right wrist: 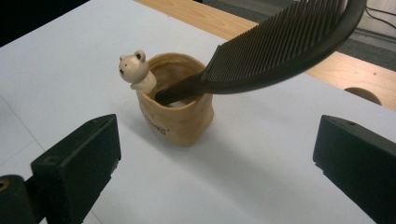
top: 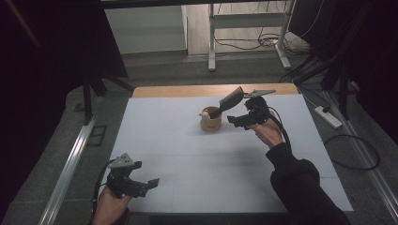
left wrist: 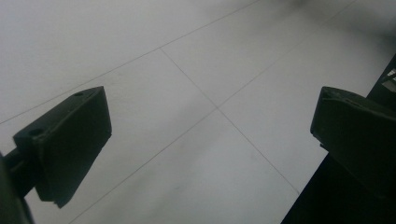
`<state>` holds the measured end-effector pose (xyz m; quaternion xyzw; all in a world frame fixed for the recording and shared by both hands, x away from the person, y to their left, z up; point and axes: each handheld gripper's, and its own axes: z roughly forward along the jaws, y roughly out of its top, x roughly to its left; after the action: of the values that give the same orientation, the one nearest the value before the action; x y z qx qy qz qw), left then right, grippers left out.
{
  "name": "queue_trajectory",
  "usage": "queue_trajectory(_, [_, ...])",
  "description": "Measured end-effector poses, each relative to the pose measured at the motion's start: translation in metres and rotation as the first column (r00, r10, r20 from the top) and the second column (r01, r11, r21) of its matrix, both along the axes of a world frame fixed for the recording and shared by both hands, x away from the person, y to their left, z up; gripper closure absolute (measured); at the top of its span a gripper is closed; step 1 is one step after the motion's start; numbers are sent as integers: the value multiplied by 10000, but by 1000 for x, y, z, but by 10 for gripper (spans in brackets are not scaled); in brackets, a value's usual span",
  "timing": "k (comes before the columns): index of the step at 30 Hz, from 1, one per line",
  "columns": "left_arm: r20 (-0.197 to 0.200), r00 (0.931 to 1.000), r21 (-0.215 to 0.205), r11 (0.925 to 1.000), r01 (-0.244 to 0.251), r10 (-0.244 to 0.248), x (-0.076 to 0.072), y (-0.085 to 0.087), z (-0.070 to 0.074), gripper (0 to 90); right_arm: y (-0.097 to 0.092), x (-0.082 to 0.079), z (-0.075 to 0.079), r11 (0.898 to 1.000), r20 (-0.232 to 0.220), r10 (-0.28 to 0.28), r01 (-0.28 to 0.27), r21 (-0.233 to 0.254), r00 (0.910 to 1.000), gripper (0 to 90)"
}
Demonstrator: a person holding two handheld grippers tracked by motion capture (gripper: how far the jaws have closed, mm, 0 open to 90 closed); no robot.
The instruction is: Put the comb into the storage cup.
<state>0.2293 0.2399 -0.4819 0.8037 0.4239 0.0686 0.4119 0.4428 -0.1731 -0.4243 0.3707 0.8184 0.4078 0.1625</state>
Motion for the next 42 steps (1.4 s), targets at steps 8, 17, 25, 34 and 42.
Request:
queue_trajectory(8, [18,10000,-5,10000,18,-18,0,0,0,0,-1,-5,-4,9999,28,124,-124,-36,9999,9])
queue_trajectory(17, [58,10000,-41,10000,31,-31,-1,1,0,0,-2,-12,-10,9993,-88,341,-342,-147,9994,7])
queue_trajectory(25, [84,9999,-97,9999,89,-88,-1,1,0,0,-2,-18,-10,9982,-124,534,-537,-258,9985,7])
queue_trajectory(34, [90,9999,-118,9999,127,-126,-2,1,0,0,-4,-26,-9,9969,-168,655,-662,-416,9977,6])
queue_trajectory(42, [104,9999,-117,9999,126,-124,-2,1,0,0,-5,-32,-8,9957,-134,729,-735,-565,9973,2])
